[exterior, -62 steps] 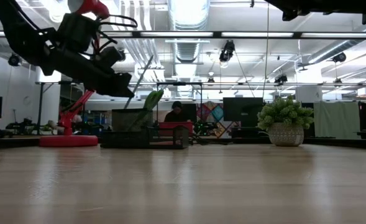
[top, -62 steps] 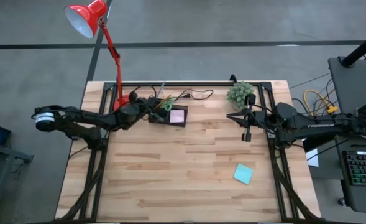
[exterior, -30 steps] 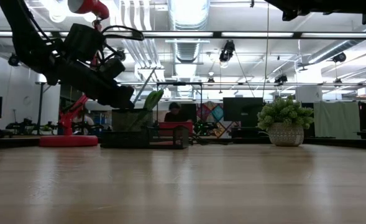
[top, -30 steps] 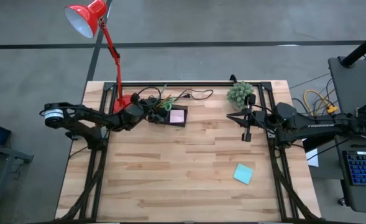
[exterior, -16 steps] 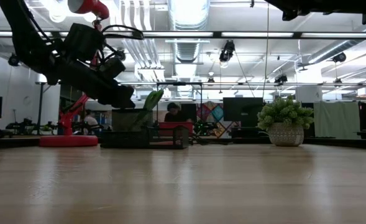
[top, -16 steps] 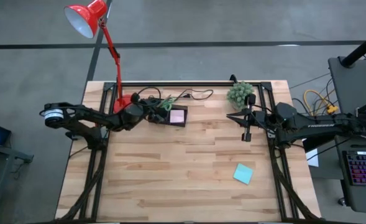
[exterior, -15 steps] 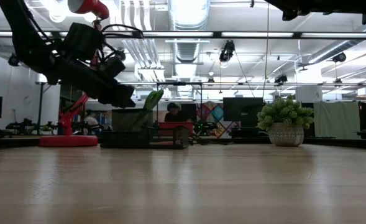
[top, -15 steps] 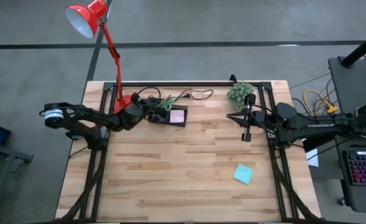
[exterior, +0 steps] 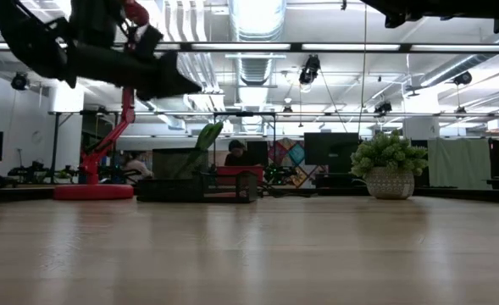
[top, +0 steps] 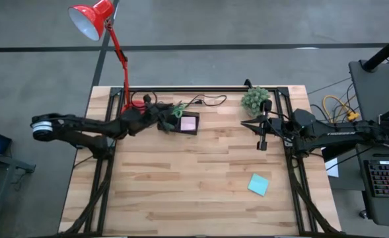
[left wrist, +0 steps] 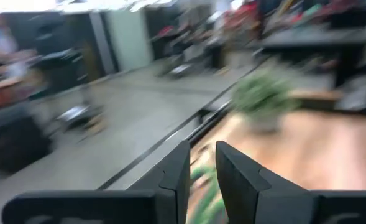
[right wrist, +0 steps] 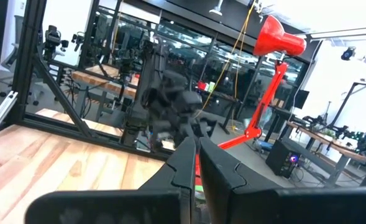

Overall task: Pick and place office supplies into organizer
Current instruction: Put the blue sticky notes into the black mesh desk organizer

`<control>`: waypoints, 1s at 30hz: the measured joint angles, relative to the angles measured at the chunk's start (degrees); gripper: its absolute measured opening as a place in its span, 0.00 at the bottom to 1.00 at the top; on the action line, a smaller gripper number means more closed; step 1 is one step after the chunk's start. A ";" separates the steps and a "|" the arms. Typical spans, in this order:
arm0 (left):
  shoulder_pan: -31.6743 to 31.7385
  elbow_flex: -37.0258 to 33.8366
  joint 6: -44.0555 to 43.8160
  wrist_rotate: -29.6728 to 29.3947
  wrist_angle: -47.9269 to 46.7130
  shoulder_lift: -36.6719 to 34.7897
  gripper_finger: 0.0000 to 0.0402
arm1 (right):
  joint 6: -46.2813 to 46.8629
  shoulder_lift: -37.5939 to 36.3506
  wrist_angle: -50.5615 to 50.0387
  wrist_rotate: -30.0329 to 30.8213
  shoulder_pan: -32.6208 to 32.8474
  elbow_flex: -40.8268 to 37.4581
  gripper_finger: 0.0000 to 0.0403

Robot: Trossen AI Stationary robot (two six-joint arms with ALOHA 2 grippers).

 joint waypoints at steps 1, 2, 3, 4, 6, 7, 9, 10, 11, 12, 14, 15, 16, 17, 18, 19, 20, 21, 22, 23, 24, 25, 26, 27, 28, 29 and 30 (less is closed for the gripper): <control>-0.72 0.23 -0.07 1.75 0.14 -0.89 0.15 | 0.00 0.00 -0.02 0.00 0.00 0.00 0.03; -1.60 0.41 -0.08 3.10 0.07 -1.82 0.16 | 0.00 0.00 -0.02 0.00 0.00 0.00 0.03; -2.65 0.72 -0.09 4.29 -0.04 -2.72 0.16 | 0.03 0.00 -0.02 0.00 0.00 0.00 0.03; -3.76 1.12 -0.09 5.51 -0.05 -3.40 0.17 | 0.08 0.00 -0.02 0.00 -0.01 0.00 0.03; -6.37 1.99 0.02 7.16 0.03 -4.40 0.21 | 0.00 0.04 -0.02 -0.39 0.00 0.00 0.03; -7.61 2.51 0.23 7.68 -0.11 -4.77 0.23 | 0.02 0.07 -0.02 -0.50 0.00 0.00 0.03; -9.91 3.68 0.62 8.16 -0.10 -5.16 0.28 | 0.19 0.20 0.02 -1.52 -0.01 0.00 0.03; -10.86 4.22 1.03 8.35 -0.06 -5.25 0.30 | 0.15 0.38 0.31 -2.53 -0.02 0.00 0.03; -11.67 4.65 1.79 8.38 -0.02 -5.29 0.32 | 0.18 0.42 0.69 -3.66 -0.02 0.00 0.03; -12.34 5.05 2.42 8.40 -0.15 -5.33 0.34 | 0.20 0.44 1.40 -5.09 0.00 0.00 0.03; -13.46 5.55 3.53 8.40 -0.10 -5.33 0.35 | 0.20 0.38 3.77 -8.90 0.00 0.00 0.03; -13.88 5.69 4.10 8.40 -0.12 -5.31 0.35 | 0.45 0.34 4.77 -11.16 0.00 -0.01 0.03; -14.24 5.72 4.56 8.40 -0.14 -5.31 0.35 | 1.47 0.32 5.88 -13.34 0.09 0.00 0.03; -14.51 5.72 4.71 8.40 -0.20 -5.32 0.35 | 3.21 0.39 7.25 -15.05 0.32 0.00 0.03; -14.71 5.72 4.72 8.40 -0.21 -5.31 0.35 | 5.16 0.51 9.01 -16.19 0.62 0.03 0.03; -14.88 5.72 4.72 8.39 -0.21 -5.31 0.35 | 6.94 0.60 9.68 -16.59 1.02 0.41 0.03; -14.97 5.69 4.72 8.40 -0.19 -5.34 0.35 | 8.13 0.87 9.64 -16.64 1.44 1.07 0.03; -15.04 5.64 4.72 8.40 -0.24 -5.41 0.35 | 8.81 1.19 8.81 -16.68 2.02 1.88 0.03; -15.13 5.59 4.72 8.40 -0.27 -5.46 0.35 | 9.05 1.65 7.91 -16.48 2.68 2.55 0.03; -15.21 5.59 4.70 8.40 -0.27 -5.46 0.35 | 9.08 2.49 6.73 -16.36 3.56 3.39 0.03; -15.25 5.59 4.58 8.40 -0.47 -5.46 0.35 | 9.06 3.51 5.59 -15.91 4.57 4.43 0.03; -15.27 5.59 4.52 8.40 -0.70 -5.46 0.35 | 9.05 4.72 4.10 -15.07 5.78 5.60 0.04; -15.36 5.55 4.35 8.40 -0.75 -5.46 0.35 | 9.01 6.09 1.84 -13.89 7.11 6.90 0.04; -15.46 5.52 3.47 8.40 -0.77 -5.49 0.35 | 8.53 7.49 -1.22 -12.16 8.52 8.46 0.06; -15.58 5.52 2.47 8.39 -0.76 -5.51 0.35 | 7.68 9.05 -4.65 -9.46 10.10 10.27 0.08; -15.67 5.52 1.43 8.40 -0.76 -5.54 0.35 | 6.95 10.70 -8.53 -5.93 11.75 12.22 0.10; -15.77 5.52 0.69 8.42 -0.77 -5.57 0.35 | 6.61 12.30 -13.05 -1.50 13.36 14.21 0.13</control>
